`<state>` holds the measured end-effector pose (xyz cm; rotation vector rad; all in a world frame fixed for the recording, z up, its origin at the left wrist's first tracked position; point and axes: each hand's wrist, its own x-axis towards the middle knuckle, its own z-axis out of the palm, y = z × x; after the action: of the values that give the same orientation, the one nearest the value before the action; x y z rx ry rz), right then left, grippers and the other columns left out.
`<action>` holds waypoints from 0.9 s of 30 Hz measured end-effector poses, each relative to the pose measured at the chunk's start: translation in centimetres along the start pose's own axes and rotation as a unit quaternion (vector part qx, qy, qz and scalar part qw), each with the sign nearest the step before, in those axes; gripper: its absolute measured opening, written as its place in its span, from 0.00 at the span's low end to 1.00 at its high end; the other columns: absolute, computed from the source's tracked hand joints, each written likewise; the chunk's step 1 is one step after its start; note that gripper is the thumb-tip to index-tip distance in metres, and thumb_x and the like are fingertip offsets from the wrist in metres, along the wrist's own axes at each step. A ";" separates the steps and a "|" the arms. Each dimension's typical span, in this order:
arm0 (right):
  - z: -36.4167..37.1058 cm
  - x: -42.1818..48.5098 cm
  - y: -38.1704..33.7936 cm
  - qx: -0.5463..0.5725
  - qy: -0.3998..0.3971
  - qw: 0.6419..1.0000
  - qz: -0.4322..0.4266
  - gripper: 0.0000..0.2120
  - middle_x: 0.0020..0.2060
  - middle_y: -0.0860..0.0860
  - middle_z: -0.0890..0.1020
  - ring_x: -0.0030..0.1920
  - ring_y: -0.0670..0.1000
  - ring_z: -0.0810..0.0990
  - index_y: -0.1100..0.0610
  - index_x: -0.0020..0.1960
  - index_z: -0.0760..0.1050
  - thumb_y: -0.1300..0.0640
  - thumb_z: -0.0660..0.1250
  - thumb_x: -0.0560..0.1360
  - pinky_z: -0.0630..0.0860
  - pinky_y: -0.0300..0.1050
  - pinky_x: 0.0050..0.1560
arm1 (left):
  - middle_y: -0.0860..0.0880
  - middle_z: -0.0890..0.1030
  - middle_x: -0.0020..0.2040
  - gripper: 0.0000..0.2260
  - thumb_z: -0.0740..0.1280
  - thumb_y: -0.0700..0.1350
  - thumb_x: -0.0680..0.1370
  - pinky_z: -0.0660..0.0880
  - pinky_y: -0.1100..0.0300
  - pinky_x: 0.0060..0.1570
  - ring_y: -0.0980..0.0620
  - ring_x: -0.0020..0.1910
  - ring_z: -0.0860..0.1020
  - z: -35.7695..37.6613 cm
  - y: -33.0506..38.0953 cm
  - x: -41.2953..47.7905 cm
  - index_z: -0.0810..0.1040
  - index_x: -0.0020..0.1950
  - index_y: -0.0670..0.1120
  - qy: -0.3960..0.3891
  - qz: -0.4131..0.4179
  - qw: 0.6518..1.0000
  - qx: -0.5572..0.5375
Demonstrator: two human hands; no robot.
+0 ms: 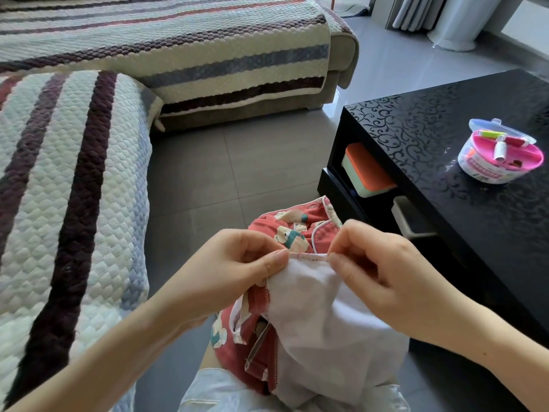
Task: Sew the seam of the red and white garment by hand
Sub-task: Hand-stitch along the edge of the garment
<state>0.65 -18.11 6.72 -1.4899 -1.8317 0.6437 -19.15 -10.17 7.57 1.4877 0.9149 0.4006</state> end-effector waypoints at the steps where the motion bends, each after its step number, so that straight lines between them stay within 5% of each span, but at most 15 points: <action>1: 0.2 -0.1 -0.2 -0.022 0.011 1.000 -0.015 0.07 0.26 0.45 0.72 0.25 0.46 0.68 0.54 0.39 0.71 0.53 0.62 0.74 0.62 0.30 0.29 | 0.55 0.80 0.28 0.06 0.68 0.42 0.75 0.71 0.71 0.27 0.62 0.25 0.76 0.0 0.0 0.0 0.83 0.40 0.45 0.001 -0.003 1.000 -0.006; 12: 0.7 -0.2 -0.5 -0.065 0.031 0.997 -0.026 0.09 0.23 0.47 0.73 0.24 0.48 0.71 0.54 0.36 0.74 0.52 0.61 0.71 0.64 0.30 0.28 | 0.53 0.84 0.35 0.09 0.68 0.52 0.68 0.74 0.67 0.36 0.59 0.35 0.80 -0.1 -0.3 0.1 0.85 0.40 0.49 -0.006 0.004 1.000 -0.005; 19: 0.6 0.0 -0.8 -0.091 0.030 0.995 -0.032 0.08 0.23 0.44 0.71 0.24 0.46 0.68 0.53 0.35 0.73 0.53 0.60 0.71 0.62 0.28 0.29 | 0.54 0.83 0.34 0.08 0.68 0.49 0.71 0.73 0.68 0.34 0.60 0.33 0.79 -0.1 -0.1 0.2 0.85 0.41 0.47 -0.012 0.015 1.000 0.008; 27: 1.1 0.6 -1.5 -0.151 0.024 0.987 -0.042 0.10 0.23 0.43 0.65 0.23 0.46 0.62 0.56 0.34 0.71 0.53 0.58 0.71 0.64 0.41 0.22 | 0.55 0.81 0.33 0.07 0.69 0.43 0.76 0.72 0.66 0.35 0.60 0.33 0.76 0.0 -0.2 0.1 0.85 0.41 0.45 -0.022 0.048 0.998 0.040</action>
<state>-1.18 -17.79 7.27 -1.5931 -2.0091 0.2940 -19.15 -10.05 7.37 1.6118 0.8354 0.4038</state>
